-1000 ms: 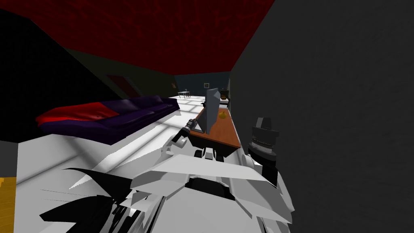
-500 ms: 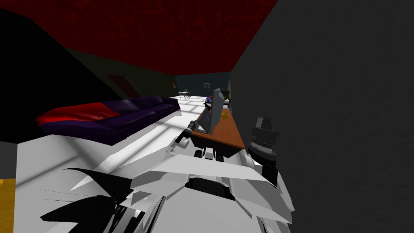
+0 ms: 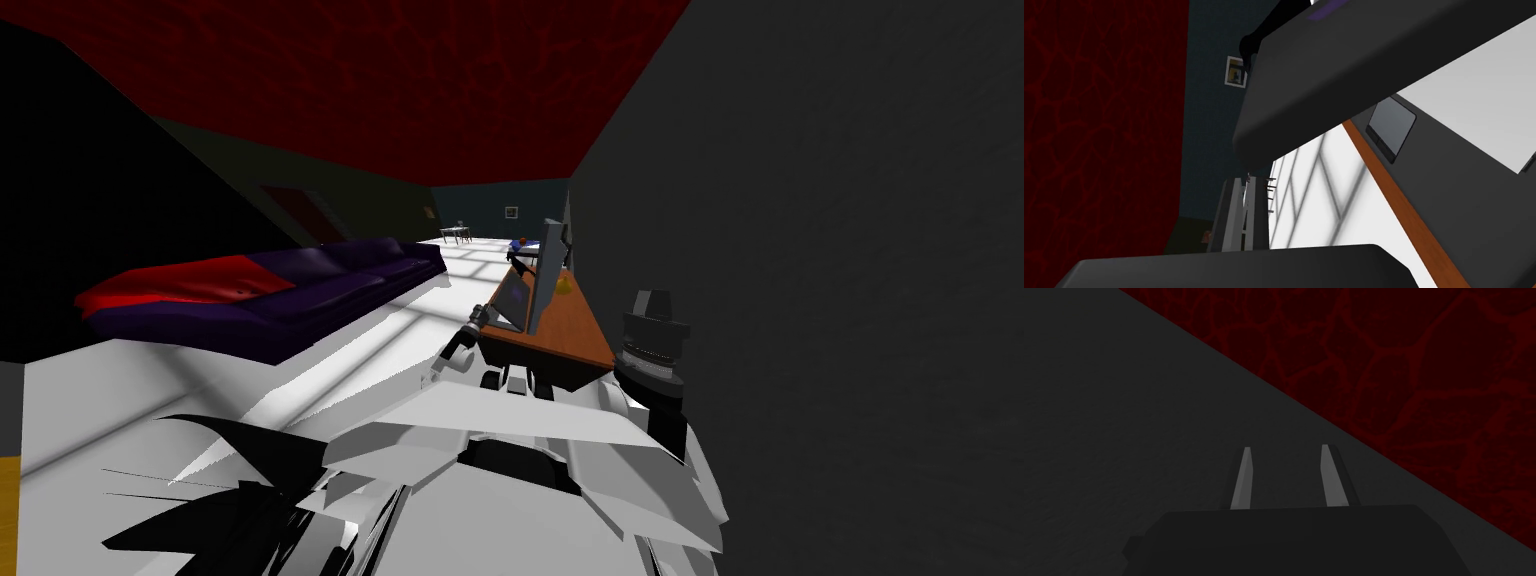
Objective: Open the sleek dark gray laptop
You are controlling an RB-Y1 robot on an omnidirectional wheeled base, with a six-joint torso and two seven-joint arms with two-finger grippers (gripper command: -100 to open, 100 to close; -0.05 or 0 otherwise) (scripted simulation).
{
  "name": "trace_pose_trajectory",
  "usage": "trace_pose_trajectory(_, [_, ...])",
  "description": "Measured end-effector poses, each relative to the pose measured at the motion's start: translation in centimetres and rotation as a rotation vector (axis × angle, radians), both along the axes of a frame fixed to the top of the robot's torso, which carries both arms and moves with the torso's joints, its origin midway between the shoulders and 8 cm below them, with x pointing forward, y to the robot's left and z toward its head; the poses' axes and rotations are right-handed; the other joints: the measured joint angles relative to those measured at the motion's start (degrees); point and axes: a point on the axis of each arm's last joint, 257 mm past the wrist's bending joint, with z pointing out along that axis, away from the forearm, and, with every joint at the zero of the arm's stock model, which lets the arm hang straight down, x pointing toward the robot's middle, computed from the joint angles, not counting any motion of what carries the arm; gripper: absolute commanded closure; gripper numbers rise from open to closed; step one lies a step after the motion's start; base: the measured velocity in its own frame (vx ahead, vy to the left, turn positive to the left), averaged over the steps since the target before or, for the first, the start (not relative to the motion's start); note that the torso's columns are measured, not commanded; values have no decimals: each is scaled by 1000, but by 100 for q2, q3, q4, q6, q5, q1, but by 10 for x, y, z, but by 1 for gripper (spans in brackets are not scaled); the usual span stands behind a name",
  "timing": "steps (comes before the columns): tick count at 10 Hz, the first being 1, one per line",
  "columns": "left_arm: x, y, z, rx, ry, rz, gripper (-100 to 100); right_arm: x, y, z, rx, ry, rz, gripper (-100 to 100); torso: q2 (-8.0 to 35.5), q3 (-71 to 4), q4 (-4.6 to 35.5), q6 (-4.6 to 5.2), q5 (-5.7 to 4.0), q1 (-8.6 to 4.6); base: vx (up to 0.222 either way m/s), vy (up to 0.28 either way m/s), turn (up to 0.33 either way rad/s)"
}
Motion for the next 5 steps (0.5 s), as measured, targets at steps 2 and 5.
trace_pose_trajectory(2, [0, 5, -2, 39, 2, 3, -100, 0, 0, 0, 0, 0, 0, 0, 47, 25, 36, -23, -25, -39, 3, -87, 36])
trace_pose_trajectory(5, [1, 23, -6, 155, 13, 16, -100, 0, 0, 0, 0, 0, 0, 0, 77, 41, 54, 3, -10, 4, 5, -73, 44])
